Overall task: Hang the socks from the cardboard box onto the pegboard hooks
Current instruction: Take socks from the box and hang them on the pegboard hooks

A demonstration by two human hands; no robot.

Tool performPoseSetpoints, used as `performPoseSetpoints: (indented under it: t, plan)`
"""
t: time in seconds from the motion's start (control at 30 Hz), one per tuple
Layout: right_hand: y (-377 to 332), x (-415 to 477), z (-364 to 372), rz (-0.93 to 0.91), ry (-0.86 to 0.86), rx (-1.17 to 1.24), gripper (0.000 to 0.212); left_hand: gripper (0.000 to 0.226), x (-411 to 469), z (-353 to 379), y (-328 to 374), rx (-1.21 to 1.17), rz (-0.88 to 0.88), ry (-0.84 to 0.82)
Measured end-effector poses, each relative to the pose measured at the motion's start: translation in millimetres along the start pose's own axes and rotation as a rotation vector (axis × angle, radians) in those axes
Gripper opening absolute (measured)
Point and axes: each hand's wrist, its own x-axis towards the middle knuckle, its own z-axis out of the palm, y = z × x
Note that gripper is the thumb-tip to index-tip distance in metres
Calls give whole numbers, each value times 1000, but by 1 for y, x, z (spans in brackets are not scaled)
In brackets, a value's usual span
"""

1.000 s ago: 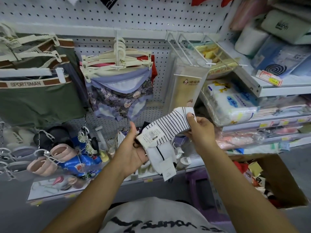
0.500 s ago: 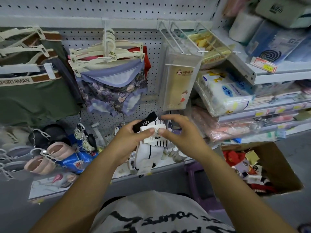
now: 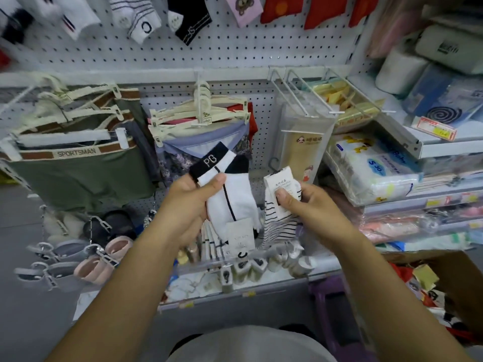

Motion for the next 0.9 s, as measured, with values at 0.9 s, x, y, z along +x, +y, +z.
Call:
performPoseSetpoints:
  t: [0.9]
  plan:
    - [-182,160,59,-156,-35,394,30,17,55,4,196,327,427,180]
